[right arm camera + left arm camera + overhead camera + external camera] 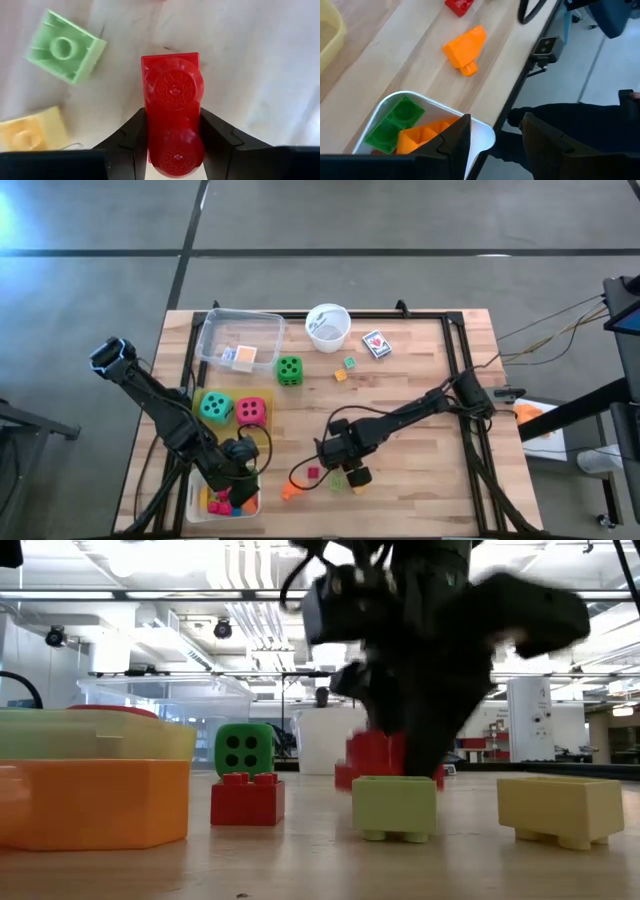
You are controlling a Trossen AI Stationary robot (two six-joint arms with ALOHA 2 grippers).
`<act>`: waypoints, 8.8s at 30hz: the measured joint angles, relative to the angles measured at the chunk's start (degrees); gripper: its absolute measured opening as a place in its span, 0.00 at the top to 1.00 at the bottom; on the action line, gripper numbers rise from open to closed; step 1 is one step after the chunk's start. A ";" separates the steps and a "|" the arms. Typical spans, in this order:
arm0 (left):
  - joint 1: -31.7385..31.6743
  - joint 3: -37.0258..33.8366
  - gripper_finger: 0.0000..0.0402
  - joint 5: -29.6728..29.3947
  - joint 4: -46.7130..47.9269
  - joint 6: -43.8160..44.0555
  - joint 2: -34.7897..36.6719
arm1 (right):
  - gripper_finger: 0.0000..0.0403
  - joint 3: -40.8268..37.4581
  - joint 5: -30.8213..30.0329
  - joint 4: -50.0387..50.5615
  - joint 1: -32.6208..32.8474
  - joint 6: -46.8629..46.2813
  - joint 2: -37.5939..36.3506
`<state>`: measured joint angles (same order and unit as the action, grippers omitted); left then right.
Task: Pick & Place Toys
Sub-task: Put the right red game piece into the white bin, then put the bottom yellow game piece into the white bin
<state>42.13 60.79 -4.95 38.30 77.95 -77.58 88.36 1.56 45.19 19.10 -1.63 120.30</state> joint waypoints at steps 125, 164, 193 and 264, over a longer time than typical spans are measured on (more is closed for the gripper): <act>-17.00 -0.21 0.72 -7.86 -41.73 -46.63 -0.28 | 0.65 3.52 1.44 -20.62 -0.62 -31.43 -23.51; -0.29 0.07 0.73 15.23 4.96 -6.74 3.21 | 0.13 1.47 -1.79 -2.11 -0.36 -32.96 -23.49; 4.33 -11.42 0.73 24.46 10.56 -0.39 -0.68 | 0.13 -5.20 -1.65 -2.73 0.70 -41.53 -23.49; 4.24 -9.28 0.08 32.13 3.43 11.48 -0.61 | 0.13 -5.35 -1.62 -3.46 2.77 -34.40 -23.49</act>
<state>46.37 51.51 27.18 41.74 89.43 -78.19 83.00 -0.05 41.74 21.88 -36.02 96.82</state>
